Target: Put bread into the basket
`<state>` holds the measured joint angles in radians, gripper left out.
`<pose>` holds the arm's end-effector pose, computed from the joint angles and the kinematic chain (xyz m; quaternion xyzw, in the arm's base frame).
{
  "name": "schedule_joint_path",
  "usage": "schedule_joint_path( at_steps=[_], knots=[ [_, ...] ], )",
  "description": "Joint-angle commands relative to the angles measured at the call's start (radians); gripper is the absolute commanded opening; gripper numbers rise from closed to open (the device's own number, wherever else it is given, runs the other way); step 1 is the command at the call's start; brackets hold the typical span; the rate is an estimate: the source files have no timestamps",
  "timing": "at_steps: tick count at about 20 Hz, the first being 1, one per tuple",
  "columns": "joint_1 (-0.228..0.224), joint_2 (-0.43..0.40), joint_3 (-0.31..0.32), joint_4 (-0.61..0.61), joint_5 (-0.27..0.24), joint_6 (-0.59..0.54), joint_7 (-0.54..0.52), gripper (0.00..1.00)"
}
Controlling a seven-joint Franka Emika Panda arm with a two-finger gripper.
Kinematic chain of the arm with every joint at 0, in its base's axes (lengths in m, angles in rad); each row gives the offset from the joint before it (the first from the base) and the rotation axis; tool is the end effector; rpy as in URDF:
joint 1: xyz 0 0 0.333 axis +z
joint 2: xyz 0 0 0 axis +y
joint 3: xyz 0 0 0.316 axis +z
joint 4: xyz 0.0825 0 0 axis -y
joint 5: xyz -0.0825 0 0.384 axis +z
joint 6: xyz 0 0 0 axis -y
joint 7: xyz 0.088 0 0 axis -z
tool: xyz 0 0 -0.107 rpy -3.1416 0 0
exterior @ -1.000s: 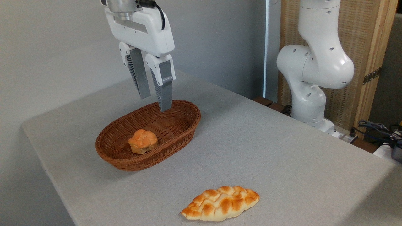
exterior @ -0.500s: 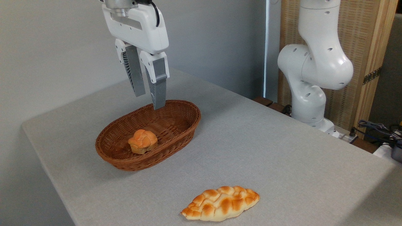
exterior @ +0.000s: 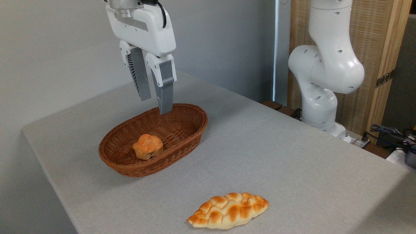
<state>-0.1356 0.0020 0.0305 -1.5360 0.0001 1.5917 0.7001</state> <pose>0.5548 -0.0585 0.6418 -0.9197 0.3917 -0.0256 0.0079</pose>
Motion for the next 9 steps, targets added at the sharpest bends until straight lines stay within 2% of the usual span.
schedule_joint_path(
  at_steps=[1, 9],
  knots=[
    [-0.021, -0.008, 0.015, -0.007, 0.003, 0.007, -0.007, 1.0],
    [-0.012, 0.0, 0.015, -0.007, 0.001, 0.007, 0.009, 1.0]
  ],
)
